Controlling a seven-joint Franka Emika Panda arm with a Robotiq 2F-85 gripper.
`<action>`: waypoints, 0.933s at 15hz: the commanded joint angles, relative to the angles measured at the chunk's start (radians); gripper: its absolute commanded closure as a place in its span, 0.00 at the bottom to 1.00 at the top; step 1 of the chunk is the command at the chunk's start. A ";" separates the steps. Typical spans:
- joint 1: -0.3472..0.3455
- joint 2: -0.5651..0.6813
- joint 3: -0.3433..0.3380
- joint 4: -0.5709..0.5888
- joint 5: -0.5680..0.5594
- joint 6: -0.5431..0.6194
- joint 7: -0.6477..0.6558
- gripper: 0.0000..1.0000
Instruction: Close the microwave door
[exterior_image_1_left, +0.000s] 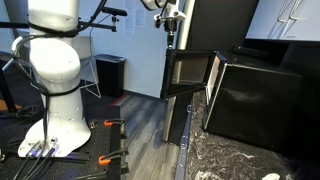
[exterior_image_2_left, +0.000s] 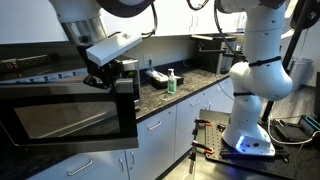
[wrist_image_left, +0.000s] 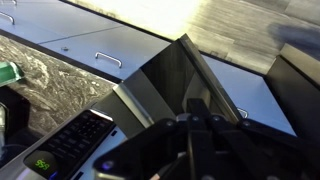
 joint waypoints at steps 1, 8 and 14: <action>-0.022 -0.132 0.009 -0.160 -0.055 0.031 0.074 1.00; -0.070 -0.254 0.034 -0.326 -0.158 0.026 0.184 1.00; -0.108 -0.261 0.045 -0.342 -0.254 0.047 0.174 1.00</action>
